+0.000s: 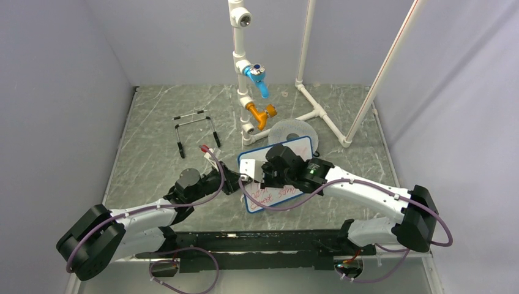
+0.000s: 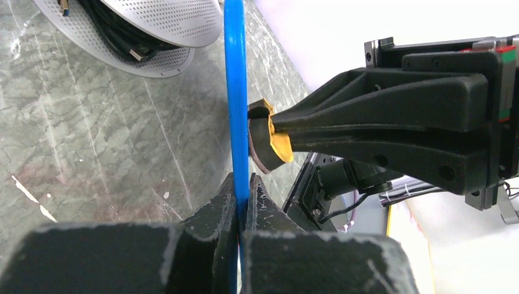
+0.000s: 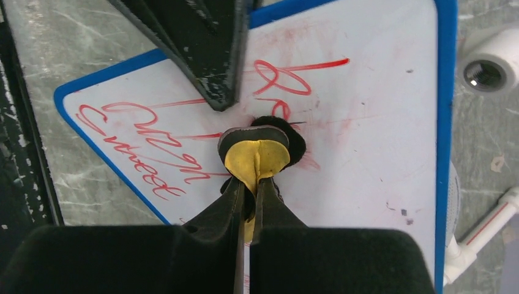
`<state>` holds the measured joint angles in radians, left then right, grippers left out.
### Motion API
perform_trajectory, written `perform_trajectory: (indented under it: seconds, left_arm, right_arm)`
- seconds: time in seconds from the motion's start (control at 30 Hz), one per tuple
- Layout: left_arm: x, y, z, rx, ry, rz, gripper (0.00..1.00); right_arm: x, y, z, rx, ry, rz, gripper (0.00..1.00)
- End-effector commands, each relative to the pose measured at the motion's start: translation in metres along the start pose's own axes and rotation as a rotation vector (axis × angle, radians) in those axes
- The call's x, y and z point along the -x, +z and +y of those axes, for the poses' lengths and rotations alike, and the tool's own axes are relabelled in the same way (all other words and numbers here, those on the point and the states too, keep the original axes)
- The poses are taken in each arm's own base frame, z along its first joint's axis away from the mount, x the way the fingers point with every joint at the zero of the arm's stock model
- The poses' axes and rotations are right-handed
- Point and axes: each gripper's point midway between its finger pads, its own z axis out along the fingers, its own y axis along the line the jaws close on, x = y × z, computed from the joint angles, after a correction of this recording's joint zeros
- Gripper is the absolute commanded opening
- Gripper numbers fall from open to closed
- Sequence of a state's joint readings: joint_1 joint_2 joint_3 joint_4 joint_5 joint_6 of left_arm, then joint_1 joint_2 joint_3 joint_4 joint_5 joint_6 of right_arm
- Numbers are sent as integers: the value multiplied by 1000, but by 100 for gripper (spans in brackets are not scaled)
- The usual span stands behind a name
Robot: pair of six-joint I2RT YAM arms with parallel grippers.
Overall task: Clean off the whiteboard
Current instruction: Erase the whiteboard at the center of the board.
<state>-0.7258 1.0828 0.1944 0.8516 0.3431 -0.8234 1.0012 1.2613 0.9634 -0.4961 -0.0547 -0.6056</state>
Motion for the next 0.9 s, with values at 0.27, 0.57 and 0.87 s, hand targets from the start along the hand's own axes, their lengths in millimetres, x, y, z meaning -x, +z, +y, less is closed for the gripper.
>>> perform_trajectory:
  seconds: [0.27,0.57,0.87]
  left_arm:
    - [21,3,-53,-210,96,-25,0]
    - [23,2,-54,-207,112,-31,0]
    - [19,0,-53,-214,118,-20,0]
  right_arm:
    - [16,-17,-73,-228,72,13,0]
    - [11,-1,22,144,-58,0,0]
    - [17,-21,-86,-225,173,-15,0]
